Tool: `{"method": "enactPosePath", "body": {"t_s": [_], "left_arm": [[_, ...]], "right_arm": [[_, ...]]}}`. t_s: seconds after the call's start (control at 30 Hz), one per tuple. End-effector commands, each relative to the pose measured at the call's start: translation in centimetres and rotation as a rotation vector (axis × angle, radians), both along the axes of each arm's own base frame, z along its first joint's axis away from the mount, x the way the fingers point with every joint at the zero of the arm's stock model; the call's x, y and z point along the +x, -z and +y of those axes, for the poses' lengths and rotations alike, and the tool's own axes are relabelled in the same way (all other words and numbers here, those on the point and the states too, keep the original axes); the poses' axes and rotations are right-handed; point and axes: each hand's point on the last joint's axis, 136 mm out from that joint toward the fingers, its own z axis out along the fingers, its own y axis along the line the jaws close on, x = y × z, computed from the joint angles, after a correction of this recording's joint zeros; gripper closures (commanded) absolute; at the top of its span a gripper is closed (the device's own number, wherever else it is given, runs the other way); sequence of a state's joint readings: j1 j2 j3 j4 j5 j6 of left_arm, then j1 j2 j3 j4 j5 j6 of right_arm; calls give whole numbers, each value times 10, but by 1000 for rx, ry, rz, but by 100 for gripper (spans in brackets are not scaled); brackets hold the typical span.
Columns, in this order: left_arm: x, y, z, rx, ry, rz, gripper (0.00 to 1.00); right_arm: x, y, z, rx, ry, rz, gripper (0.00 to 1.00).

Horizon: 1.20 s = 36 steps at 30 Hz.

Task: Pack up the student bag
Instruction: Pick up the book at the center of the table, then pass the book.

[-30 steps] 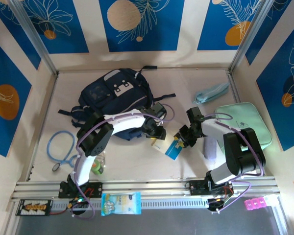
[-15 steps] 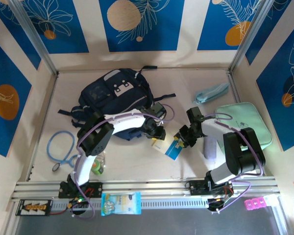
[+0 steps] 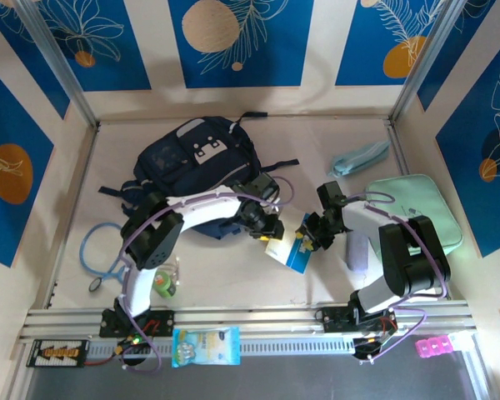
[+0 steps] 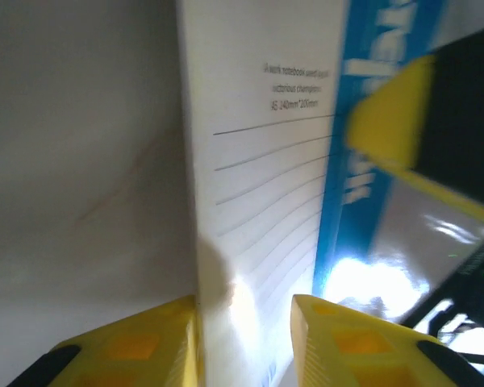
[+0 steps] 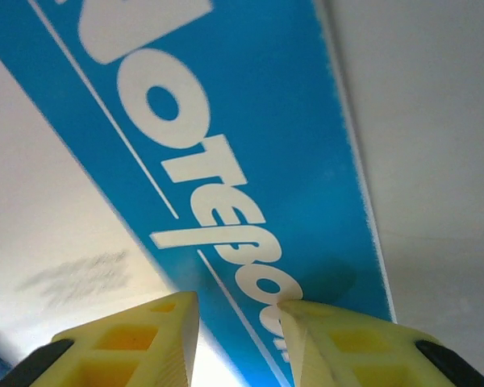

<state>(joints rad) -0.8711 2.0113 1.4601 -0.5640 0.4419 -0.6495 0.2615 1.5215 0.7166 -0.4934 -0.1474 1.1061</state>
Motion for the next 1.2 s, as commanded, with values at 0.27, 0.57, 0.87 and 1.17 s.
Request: {"method": "enactPosePath", "body": {"t_s": [0.27, 0.57, 0.87, 1.17], "left_arm": [[1, -4, -15, -57, -37, -27, 78], [16, -27, -1, -1, -25, -140, 100], [63, -111, 34, -32, -128, -381, 100], [115, -191, 85, -230, -439, -520, 100]], "right_arm": [[-12, 30, -10, -80, 3, 59, 64], [2, 6, -12, -92, -20, -40, 59], [42, -83, 10, 88, -80, -442, 39], [64, -171, 55, 440, -71, -739, 21]]}}
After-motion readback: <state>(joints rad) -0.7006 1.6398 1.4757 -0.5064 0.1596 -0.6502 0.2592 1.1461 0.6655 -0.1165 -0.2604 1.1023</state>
